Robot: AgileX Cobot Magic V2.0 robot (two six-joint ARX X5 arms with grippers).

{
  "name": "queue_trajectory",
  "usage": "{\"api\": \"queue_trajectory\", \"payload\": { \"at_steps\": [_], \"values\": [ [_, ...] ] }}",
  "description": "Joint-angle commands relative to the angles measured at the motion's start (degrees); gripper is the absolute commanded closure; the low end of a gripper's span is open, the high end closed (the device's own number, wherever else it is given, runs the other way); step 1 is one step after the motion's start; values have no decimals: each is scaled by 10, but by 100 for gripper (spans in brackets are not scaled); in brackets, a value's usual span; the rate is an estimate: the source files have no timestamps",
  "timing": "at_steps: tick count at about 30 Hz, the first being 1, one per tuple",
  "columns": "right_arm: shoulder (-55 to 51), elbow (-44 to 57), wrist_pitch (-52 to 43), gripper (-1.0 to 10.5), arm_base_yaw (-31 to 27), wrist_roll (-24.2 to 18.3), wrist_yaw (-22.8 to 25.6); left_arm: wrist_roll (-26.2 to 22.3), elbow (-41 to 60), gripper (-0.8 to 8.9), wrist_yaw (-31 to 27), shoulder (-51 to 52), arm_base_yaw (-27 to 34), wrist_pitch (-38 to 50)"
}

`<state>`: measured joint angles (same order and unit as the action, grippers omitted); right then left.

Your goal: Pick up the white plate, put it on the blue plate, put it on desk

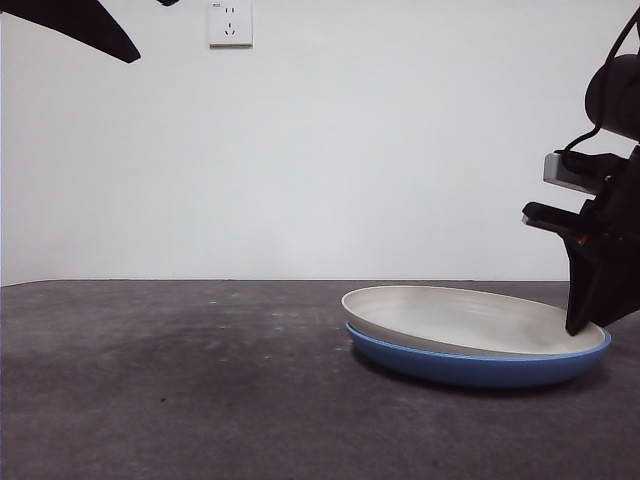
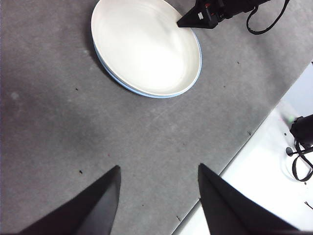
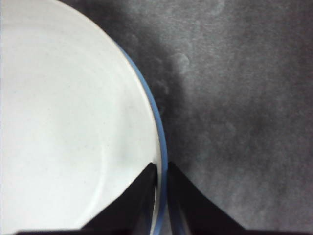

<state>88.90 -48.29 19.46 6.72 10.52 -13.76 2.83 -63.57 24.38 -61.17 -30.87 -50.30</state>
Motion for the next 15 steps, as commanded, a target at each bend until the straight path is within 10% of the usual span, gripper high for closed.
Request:
{"api": "queue_trajectory", "payload": {
  "at_steps": [1,15],
  "values": [
    [-18,-7,-2,933,0,9,-3,-7,-4,561,3,-3,-3,6],
    [-95,-61,-8,933,31,64,-43,-7,-4,561,3,-3,-3,7]
  ]
}}
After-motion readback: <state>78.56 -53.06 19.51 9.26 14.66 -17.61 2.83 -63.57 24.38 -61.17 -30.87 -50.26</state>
